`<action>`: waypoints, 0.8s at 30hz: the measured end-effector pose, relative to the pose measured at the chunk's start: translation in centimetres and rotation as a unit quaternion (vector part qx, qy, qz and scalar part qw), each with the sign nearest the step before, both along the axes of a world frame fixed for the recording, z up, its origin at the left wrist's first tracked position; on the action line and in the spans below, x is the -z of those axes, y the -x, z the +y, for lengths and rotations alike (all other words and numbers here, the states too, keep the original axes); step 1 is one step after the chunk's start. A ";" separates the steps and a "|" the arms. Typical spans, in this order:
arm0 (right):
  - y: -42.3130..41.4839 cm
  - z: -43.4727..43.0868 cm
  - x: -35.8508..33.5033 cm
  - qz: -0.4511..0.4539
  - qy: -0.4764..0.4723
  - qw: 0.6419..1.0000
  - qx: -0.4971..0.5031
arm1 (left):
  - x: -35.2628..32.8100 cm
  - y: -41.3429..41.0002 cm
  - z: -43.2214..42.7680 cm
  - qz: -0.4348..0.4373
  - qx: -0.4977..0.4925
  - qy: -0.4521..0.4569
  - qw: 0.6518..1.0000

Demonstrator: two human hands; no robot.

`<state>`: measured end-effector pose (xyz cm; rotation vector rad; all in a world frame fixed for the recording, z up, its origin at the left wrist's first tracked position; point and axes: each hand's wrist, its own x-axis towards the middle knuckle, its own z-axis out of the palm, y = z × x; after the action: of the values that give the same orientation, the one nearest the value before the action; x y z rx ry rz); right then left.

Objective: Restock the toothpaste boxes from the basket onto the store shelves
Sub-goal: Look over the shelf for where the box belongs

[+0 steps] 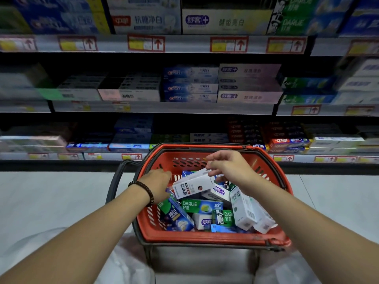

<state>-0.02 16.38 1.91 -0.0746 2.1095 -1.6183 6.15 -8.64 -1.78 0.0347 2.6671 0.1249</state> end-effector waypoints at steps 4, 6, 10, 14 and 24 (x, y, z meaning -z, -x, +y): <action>-0.1 0.2 -0.3 -0.008 -0.006 1.000 -0.020 | 1.1 -0.2 -0.5 -0.066 0.018 0.069 0.995; -0.2 0.4 -0.2 -0.012 -0.007 1.000 -0.026 | 1.5 -0.3 -0.6 -0.076 0.028 0.089 0.993; -0.4 0.8 -0.3 -0.012 -0.009 0.999 -0.034 | 2.1 -0.3 -0.7 -0.075 0.035 0.116 0.990; -0.5 1.1 -0.5 -0.018 -0.013 0.999 -0.035 | 2.0 -0.2 -0.3 -0.072 0.024 0.132 0.988; -0.4 2.0 -0.8 0.009 -0.021 1.000 -0.005 | 2.1 -0.6 0.3 -0.042 0.024 0.174 0.984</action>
<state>0.37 18.37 2.74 -0.0853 2.1526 -1.5715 6.78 -8.37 -3.88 -0.0191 2.5644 -0.3485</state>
